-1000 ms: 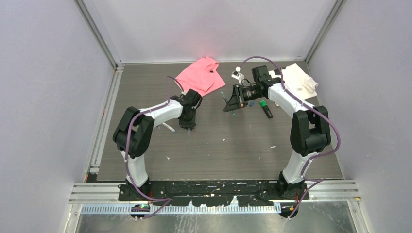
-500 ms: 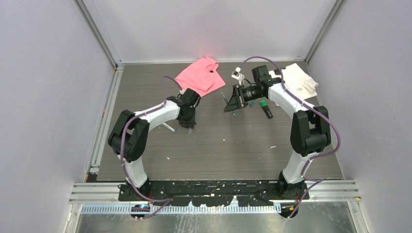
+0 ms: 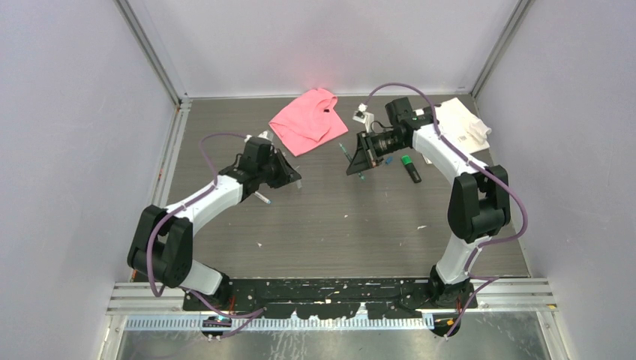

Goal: Insert the pens into the pen caps
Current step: Insert the pen cap onto the pen.

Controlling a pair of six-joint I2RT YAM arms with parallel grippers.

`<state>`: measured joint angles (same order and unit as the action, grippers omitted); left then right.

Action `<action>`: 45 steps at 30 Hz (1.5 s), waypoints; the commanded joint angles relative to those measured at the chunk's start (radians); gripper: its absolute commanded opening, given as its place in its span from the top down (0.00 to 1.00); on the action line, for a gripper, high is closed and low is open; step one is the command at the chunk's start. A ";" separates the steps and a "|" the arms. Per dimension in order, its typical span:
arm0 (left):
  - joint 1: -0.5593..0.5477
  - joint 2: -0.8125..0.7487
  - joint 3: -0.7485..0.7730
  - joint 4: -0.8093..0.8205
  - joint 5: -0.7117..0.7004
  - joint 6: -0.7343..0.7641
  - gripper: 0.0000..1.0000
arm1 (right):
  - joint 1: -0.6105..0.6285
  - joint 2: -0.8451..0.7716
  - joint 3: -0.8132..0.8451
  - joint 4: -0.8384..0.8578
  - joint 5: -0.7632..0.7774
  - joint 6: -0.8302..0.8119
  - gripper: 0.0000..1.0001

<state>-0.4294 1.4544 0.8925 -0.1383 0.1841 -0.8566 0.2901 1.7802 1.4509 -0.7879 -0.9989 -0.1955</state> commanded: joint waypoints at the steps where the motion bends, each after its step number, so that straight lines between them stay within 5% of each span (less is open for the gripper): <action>1: 0.016 -0.041 -0.103 0.364 0.086 -0.284 0.99 | 0.106 -0.065 -0.080 0.133 0.070 0.078 0.99; 9: 0.015 -0.038 -0.188 0.555 0.028 -0.479 0.99 | 0.238 -0.053 -0.167 0.291 0.210 0.192 0.99; 45: 0.012 -0.027 -0.192 0.542 0.047 -0.496 0.99 | 0.284 0.014 -0.128 0.296 0.227 0.252 0.99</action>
<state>-0.4168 1.4231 0.6910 0.3561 0.2115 -1.3552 0.5686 1.7874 1.2751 -0.4980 -0.7601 0.0589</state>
